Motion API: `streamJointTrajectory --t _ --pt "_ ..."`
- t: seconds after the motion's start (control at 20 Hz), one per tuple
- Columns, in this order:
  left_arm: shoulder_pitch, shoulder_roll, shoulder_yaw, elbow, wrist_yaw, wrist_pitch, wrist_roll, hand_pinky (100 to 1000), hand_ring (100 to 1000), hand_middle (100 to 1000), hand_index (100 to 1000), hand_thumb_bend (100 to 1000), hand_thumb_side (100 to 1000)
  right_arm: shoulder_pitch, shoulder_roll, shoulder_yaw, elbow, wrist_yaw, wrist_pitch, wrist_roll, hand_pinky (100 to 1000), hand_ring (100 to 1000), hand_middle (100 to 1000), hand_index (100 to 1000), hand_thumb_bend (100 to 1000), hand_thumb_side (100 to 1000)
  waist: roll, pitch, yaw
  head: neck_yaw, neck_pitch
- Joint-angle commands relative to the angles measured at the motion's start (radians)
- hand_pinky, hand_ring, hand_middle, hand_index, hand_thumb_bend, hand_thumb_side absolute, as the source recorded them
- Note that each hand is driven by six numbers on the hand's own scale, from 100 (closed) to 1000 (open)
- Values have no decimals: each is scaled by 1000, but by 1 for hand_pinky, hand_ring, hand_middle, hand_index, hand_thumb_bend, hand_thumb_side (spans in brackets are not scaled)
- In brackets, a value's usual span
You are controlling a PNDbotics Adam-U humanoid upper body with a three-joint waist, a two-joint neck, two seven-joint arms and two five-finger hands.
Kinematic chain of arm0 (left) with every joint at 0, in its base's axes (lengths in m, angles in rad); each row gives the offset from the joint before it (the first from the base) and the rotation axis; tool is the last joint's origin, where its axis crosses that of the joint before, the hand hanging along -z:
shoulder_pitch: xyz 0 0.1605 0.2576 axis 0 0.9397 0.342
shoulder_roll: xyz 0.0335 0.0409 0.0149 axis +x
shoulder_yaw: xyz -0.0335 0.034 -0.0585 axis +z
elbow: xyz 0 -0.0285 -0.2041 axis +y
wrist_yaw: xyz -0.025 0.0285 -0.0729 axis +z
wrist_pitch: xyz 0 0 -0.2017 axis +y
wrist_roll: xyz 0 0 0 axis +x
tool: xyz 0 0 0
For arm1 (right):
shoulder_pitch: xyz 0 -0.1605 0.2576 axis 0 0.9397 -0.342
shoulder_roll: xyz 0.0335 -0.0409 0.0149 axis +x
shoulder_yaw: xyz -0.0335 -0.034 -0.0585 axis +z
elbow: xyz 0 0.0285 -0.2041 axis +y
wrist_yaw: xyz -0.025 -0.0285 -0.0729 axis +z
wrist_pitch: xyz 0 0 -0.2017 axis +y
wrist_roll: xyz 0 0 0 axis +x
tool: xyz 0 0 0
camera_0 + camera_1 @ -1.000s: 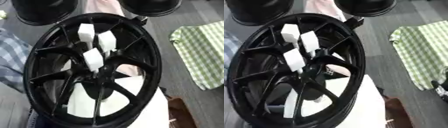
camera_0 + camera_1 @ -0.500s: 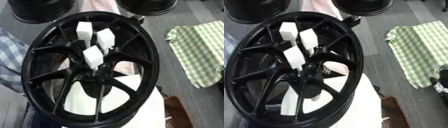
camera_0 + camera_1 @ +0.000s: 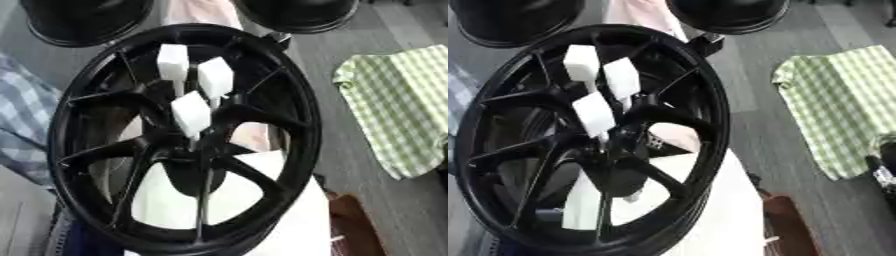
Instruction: Pull the pin out of the wheel hub.
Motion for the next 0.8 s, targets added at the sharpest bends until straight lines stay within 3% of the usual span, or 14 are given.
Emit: streamJointTrajectory --t 0.05,0.1,0.2,0.25,0.4,0.6,0.8 --pt "-13 22 16 -2 13 14 5 923 856 792 925 300 810 1 -34 -10 -16 -12 1 -2 673 723 633 809 688 261 -1 -26 -3 2 4" --pt "-16 19 16 0 25 21 1 911 847 778 917 209 809 1 -34 -11 -16 -13 1 -2 673 723 633 809 688 262 -1 -26 -5 3 4" --pt "-20 16 16 -1 45 39 -5 909 845 775 915 196 807 1 -36 -11 -17 -14 1 -3 673 723 633 809 688 262 -1 -27 -7 3 3" --pt "-28 9 22 1 64 64 8 831 777 676 851 100 650 2 -36 -13 -18 -15 0 -3 673 722 633 809 688 262 -1 -28 -8 1 5" --pt "-64 -40 14 -36 221 120 107 734 671 554 784 100 530 0 -38 -12 -21 -17 0 -3 673 722 633 809 688 262 -1 -31 -12 4 8" --pt "-115 -174 -18 -111 534 95 185 685 619 510 774 100 552 -10 -37 -4 -22 -19 5 5 672 722 633 809 687 261 -4 -33 -18 12 7" --pt "-145 -342 -30 -153 688 106 215 678 615 505 777 100 636 -21 -36 0 -25 -25 8 12 672 722 633 809 687 261 -9 -32 -23 16 3"
